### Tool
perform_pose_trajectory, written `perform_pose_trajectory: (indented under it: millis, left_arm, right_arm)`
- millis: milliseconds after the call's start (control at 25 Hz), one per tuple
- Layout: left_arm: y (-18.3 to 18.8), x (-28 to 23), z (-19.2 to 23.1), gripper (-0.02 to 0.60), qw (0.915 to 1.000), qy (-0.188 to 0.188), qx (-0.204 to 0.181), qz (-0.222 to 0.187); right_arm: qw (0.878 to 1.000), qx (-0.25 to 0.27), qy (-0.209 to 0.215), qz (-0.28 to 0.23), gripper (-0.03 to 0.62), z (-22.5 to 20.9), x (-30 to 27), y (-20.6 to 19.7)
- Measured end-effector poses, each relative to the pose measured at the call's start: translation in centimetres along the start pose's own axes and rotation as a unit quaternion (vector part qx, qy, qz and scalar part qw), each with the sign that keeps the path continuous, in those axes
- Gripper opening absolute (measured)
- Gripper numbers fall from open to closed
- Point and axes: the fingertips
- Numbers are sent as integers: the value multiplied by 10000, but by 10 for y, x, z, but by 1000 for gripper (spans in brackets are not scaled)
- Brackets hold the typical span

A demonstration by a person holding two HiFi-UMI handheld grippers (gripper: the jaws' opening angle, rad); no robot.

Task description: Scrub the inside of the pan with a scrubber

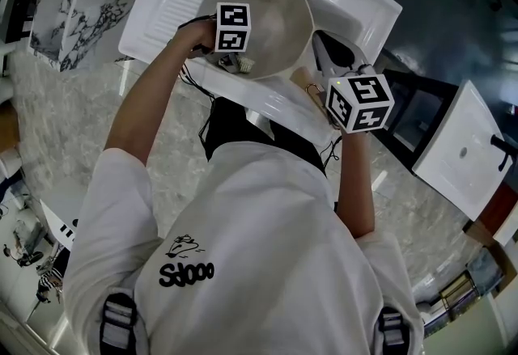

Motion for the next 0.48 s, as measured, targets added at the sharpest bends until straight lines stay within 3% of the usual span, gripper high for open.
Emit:
perform_pose_trajectory:
  millis: [200,480]
  left_arm:
    - [18,2,-12,69,9973,-500,-168,-503]
    - [47,1,-16,69,9925,-493,-779,-805]
  right_arm:
    - [9999,-99,-20,72,9,-5,-1,-7]
    - [9996,-245,12,128,9,-6,-3,-14]
Point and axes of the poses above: the fingertips, and each gripper's own axes: x backward along the fingers, z to its left, y out of its top, and after that the axes turned 8 degrees about -x, right-handed
